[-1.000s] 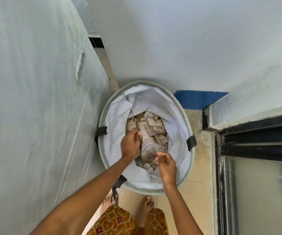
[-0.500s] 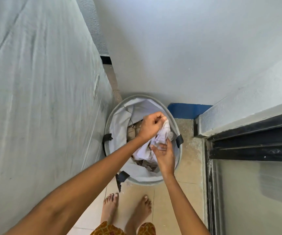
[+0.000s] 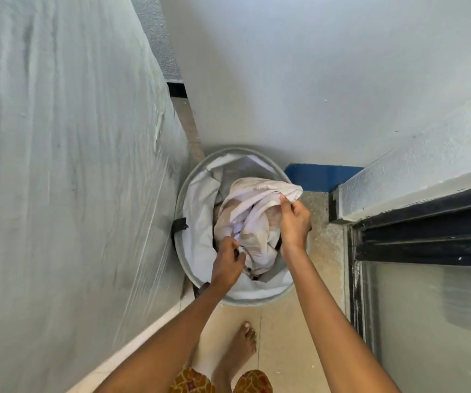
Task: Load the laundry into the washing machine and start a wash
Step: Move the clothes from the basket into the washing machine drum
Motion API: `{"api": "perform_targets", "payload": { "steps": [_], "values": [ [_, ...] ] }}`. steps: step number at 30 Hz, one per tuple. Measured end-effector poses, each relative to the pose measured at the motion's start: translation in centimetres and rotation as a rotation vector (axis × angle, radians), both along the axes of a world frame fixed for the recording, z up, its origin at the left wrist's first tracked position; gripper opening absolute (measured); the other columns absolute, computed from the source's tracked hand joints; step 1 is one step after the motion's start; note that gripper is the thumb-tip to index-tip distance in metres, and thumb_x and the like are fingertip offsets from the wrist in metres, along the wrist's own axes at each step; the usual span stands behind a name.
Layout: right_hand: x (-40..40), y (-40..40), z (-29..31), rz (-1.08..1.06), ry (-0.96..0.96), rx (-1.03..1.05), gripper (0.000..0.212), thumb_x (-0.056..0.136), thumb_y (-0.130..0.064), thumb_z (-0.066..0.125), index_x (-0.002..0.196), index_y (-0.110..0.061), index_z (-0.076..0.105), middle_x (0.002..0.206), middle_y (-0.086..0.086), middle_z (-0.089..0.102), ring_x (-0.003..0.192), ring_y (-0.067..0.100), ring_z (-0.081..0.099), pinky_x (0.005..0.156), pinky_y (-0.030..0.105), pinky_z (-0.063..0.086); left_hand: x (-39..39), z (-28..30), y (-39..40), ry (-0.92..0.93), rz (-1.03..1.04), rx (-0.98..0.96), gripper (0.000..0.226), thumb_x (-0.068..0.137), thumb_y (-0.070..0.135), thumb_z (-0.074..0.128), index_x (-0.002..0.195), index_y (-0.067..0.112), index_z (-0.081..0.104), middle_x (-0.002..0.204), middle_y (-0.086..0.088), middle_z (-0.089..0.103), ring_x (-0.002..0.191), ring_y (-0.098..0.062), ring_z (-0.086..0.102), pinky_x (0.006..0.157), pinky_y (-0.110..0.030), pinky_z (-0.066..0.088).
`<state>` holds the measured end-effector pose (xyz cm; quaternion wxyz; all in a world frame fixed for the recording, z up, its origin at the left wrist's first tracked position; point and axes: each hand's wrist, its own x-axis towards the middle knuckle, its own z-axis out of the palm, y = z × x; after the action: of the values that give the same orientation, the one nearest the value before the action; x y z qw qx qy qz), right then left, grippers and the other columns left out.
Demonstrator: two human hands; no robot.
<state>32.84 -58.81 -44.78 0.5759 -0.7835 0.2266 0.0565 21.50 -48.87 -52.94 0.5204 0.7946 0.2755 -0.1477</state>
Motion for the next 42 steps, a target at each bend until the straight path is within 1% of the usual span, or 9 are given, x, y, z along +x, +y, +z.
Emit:
{"api": "perform_targets", "payload": {
  "steps": [5, 8, 10, 12, 16, 28, 35, 38, 42],
  "values": [
    [-1.0, -0.3, -5.4, 0.392, -0.004, -0.373, 0.025, 0.096, -0.013, 0.048, 0.099, 0.006, 0.064, 0.103, 0.022, 0.066, 0.094, 0.027, 0.060, 0.075, 0.030, 0.040, -0.2, -5.5, 0.3, 0.301, -0.711, 0.279, 0.031, 0.097, 0.012, 0.039, 0.126, 0.007, 0.046, 0.129, -0.013, 0.050, 0.118, -0.029, 0.052, 0.093, -0.038, 0.042],
    [-1.9, -1.5, -10.3, 0.923, 0.144, -0.651, 0.047, 0.094, -0.010, 0.045, 0.139, 0.001, 0.037, 0.147, 0.020, 0.034, 0.139, 0.031, 0.028, 0.111, 0.035, 0.026, 0.8, -8.5, 0.7, 0.409, -0.979, 0.477, 0.040, 0.097, 0.017, 0.040, 0.136, 0.008, 0.038, 0.135, -0.013, 0.051, 0.123, -0.029, 0.051, 0.097, -0.039, 0.041],
    [-2.6, -2.3, -13.3, 1.105, 0.391, -0.737, 0.068, 0.094, -0.016, 0.048, 0.150, -0.004, 0.012, 0.155, 0.018, 0.016, 0.145, 0.032, 0.014, 0.114, 0.042, 0.025, 1.5, -10.3, 0.5, 0.419, -1.084, 0.589, 0.038, 0.099, 0.024, 0.040, 0.134, 0.010, 0.044, 0.134, -0.012, 0.055, 0.123, -0.027, 0.052, 0.098, -0.038, 0.042],
    [-3.9, -2.7, -15.2, 1.125, 0.551, -0.751, 0.073, 0.094, -0.020, 0.050, 0.151, -0.008, 0.006, 0.153, 0.020, 0.022, 0.141, 0.035, 0.024, 0.107, 0.045, 0.035, 2.0, -12.0, 0.1, 0.445, -1.122, 0.630, 0.037, 0.098, 0.029, 0.042, 0.130, 0.012, 0.050, 0.132, -0.009, 0.057, 0.122, -0.027, 0.053, 0.096, -0.038, 0.045],
    [-7.8, -1.8, -17.2, 0.826, 0.318, -0.705, 0.051, 0.091, -0.013, 0.053, 0.136, -0.003, 0.031, 0.131, 0.020, 0.047, 0.120, 0.034, 0.047, 0.089, 0.041, 0.044, 1.4, -14.1, 0.1, 0.370, -1.134, 0.669, 0.031, 0.095, 0.028, 0.049, 0.122, 0.016, 0.057, 0.126, -0.005, 0.061, 0.118, -0.024, 0.057, 0.093, -0.035, 0.045],
    [-16.2, -2.2, -15.0, 0.940, 0.725, -0.544, 0.041, 0.094, -0.011, 0.042, 0.135, -0.006, 0.038, 0.135, 0.015, 0.045, 0.127, 0.028, 0.045, 0.101, 0.030, 0.039, 7.6, -3.4, 3.9, -0.175, 0.180, 0.255, 0.029, 0.099, 0.015, 0.043, 0.121, -0.001, 0.054, 0.111, -0.024, 0.064, 0.101, -0.038, 0.060, 0.081, -0.040, 0.046],
    [-14.2, 0.1, -6.8, 0.455, 0.423, -0.181, 0.025, 0.093, -0.005, 0.052, 0.118, -0.006, 0.053, 0.109, 0.014, 0.063, 0.108, 0.028, 0.059, 0.082, 0.016, 0.040, 13.0, 9.2, 3.9, -0.436, 0.166, 0.215, 0.014, 0.098, 0.012, 0.046, 0.091, 0.001, 0.051, 0.068, -0.008, 0.052, 0.066, -0.025, 0.049, 0.058, -0.033, 0.033],
    [-12.0, 0.6, -1.2, 0.192, 0.204, 0.063, 0.052, 0.087, -0.014, 0.067, 0.132, -0.010, 0.042, 0.109, 0.007, 0.058, 0.097, 0.016, 0.058, 0.071, 0.000, 0.040, 13.4, 13.9, 3.0, -0.432, 0.144, 0.126, 0.014, 0.097, 0.011, 0.046, 0.083, 0.010, 0.044, 0.068, 0.002, 0.044, 0.065, -0.019, 0.042, 0.059, -0.029, 0.029],
    [-8.5, 0.9, 5.8, 0.145, -0.005, 0.058, 0.073, 0.078, -0.021, 0.077, 0.139, -0.015, 0.037, 0.125, -0.006, 0.049, 0.103, 0.001, 0.055, 0.079, 0.005, 0.045, 12.7, 19.6, 1.9, -0.364, -0.041, 0.013, 0.013, 0.096, 0.007, 0.046, 0.084, 0.012, 0.043, 0.078, -0.017, 0.052, 0.072, -0.023, 0.047, 0.067, -0.034, 0.035]
  ]
}}
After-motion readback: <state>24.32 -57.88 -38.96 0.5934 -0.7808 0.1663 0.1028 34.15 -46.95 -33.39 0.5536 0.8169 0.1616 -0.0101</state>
